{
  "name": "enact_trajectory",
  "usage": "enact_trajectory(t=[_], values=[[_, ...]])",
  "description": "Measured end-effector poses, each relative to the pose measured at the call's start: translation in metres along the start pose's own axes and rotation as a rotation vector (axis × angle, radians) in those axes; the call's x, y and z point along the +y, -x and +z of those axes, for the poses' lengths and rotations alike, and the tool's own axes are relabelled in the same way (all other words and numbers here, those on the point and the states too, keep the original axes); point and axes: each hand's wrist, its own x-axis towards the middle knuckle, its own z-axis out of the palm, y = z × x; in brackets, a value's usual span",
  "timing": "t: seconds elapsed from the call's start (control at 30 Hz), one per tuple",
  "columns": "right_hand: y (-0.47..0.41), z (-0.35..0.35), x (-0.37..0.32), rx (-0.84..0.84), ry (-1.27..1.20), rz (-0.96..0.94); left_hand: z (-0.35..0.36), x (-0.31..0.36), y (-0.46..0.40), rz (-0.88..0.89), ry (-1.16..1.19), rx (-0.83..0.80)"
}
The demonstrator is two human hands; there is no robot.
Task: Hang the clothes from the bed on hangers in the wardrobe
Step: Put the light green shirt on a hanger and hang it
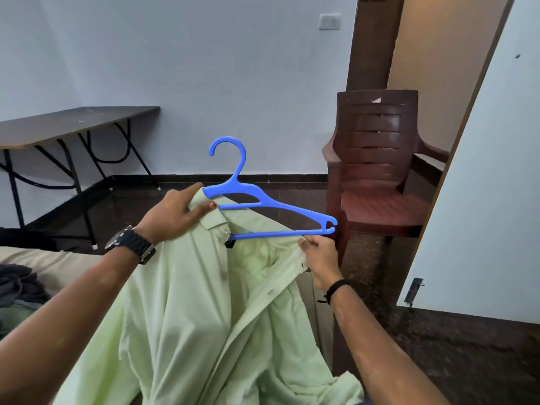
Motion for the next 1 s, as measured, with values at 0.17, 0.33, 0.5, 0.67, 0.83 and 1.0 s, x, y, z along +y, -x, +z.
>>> enact_trajectory(t=[0.17, 0.33, 0.5, 0.67, 0.83, 1.0], values=[[-0.001, -0.004, -0.036, 0.068, -0.054, -0.108, -0.034, 0.026, -0.012, 0.024, -0.073, 0.119], [-0.002, -0.009, -0.080, 0.141, -0.115, -0.192, -0.075, 0.055, -0.023, 0.107, -0.099, 0.193], [-0.015, -0.041, -0.140, 0.252, -0.139, -0.252, -0.117, 0.101, -0.058, 0.217, -0.118, 0.249], [-0.026, -0.081, -0.178, 0.345, -0.216, -0.256, -0.132, 0.148, -0.097, 0.277, -0.088, 0.217], [-0.003, -0.097, -0.184, 0.261, -0.264, -0.329, -0.140, 0.152, -0.090, 0.333, 0.001, 0.230], [0.039, -0.099, -0.201, 0.158, -0.314, -0.364, -0.158, 0.143, -0.056, 0.296, 0.075, 0.248]])
